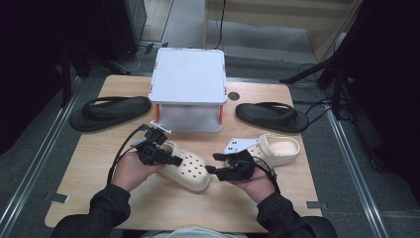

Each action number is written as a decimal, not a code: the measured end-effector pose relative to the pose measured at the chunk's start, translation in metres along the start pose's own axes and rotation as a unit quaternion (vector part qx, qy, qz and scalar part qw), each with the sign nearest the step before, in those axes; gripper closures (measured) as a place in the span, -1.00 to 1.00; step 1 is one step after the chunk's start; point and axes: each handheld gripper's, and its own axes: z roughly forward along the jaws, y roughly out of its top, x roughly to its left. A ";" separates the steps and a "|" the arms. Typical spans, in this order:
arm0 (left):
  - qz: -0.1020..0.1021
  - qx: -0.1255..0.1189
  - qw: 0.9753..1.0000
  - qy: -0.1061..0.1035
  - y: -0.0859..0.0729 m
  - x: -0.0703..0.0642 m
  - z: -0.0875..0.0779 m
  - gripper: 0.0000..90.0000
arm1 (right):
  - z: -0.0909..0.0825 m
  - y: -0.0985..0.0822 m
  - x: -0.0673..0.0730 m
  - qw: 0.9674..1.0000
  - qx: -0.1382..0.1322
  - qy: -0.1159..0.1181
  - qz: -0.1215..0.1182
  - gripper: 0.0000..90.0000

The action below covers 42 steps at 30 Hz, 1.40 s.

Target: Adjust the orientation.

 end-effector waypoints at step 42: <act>0.112 -0.027 0.993 0.035 0.030 0.105 -0.017 0.98 | 0.033 -0.017 0.046 0.996 0.058 0.023 0.061 1.00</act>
